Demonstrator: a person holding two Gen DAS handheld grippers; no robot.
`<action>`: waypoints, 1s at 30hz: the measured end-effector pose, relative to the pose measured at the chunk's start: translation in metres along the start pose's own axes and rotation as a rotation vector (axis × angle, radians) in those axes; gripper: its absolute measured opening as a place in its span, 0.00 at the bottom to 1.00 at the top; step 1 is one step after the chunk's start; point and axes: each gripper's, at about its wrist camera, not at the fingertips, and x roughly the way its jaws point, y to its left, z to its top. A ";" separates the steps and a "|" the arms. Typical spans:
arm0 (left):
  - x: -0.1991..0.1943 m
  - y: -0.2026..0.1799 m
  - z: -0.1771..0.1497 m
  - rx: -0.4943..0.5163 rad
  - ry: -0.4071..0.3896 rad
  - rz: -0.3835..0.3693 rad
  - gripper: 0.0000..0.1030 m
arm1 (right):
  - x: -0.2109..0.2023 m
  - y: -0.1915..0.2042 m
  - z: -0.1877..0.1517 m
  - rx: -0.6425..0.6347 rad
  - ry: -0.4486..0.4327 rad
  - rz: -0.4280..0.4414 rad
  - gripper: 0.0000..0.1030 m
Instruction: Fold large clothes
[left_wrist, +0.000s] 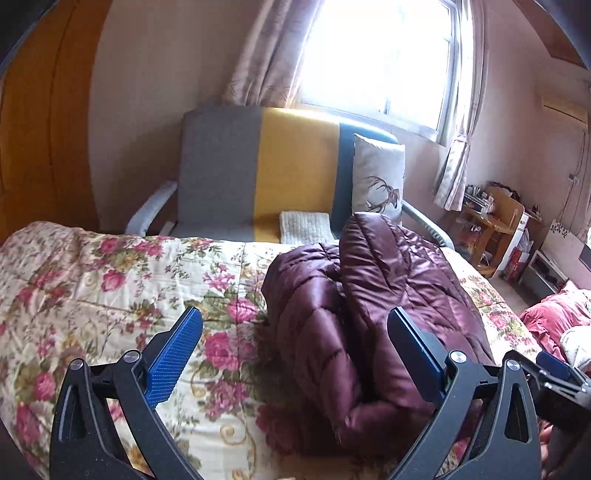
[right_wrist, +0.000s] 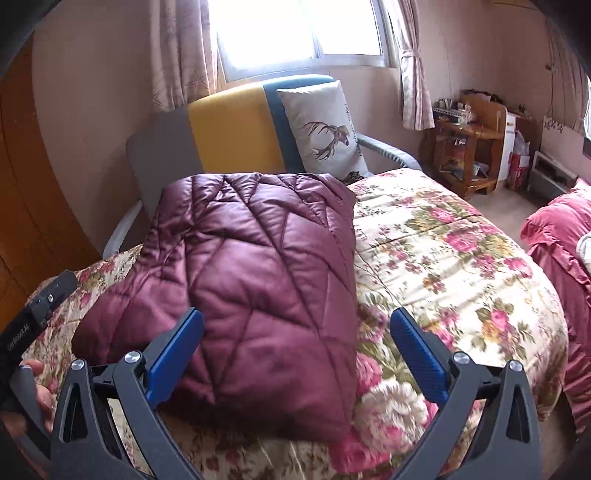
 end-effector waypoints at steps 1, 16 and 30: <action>-0.005 -0.002 -0.003 0.002 0.001 0.005 0.96 | -0.006 0.000 -0.006 0.001 -0.009 -0.012 0.98; -0.053 -0.027 -0.062 0.064 0.023 0.023 0.96 | -0.043 0.004 -0.056 -0.026 -0.041 -0.106 0.98; -0.058 -0.029 -0.070 0.061 0.023 0.035 0.96 | -0.041 0.010 -0.058 -0.037 -0.046 -0.112 0.98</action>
